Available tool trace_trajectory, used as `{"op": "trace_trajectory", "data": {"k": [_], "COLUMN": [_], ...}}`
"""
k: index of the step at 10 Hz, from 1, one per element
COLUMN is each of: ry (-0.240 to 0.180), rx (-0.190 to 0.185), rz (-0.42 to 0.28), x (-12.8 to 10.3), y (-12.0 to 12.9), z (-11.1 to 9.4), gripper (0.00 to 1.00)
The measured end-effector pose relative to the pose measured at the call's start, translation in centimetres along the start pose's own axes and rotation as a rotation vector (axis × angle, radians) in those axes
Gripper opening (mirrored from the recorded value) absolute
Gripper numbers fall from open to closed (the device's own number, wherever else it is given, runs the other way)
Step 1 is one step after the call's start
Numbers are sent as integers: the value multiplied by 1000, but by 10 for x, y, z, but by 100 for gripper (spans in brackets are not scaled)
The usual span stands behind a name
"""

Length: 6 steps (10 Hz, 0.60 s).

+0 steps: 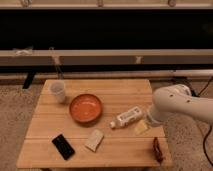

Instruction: Drag the ceramic bowl in a circle

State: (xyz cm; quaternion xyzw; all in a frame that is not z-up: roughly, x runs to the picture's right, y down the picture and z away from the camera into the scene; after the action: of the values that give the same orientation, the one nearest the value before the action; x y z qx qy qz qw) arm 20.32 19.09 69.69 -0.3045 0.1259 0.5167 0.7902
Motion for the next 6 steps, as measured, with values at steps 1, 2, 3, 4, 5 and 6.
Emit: {"op": "trace_trajectory", "data": {"k": [1, 2, 3, 4, 5, 6], "ry": [0, 10, 14, 17, 16, 12], "rx": [-1, -2, -2, 1, 4, 4], "rz": [-4, -28, -48, -83, -106, -135], "x": [-1, -4, -12, -28, -45, -66], "y": [0, 0, 3, 11, 18, 29], "z": [0, 1, 3, 5, 7, 10], "gripper": [80, 80, 80, 80, 80, 80]}}
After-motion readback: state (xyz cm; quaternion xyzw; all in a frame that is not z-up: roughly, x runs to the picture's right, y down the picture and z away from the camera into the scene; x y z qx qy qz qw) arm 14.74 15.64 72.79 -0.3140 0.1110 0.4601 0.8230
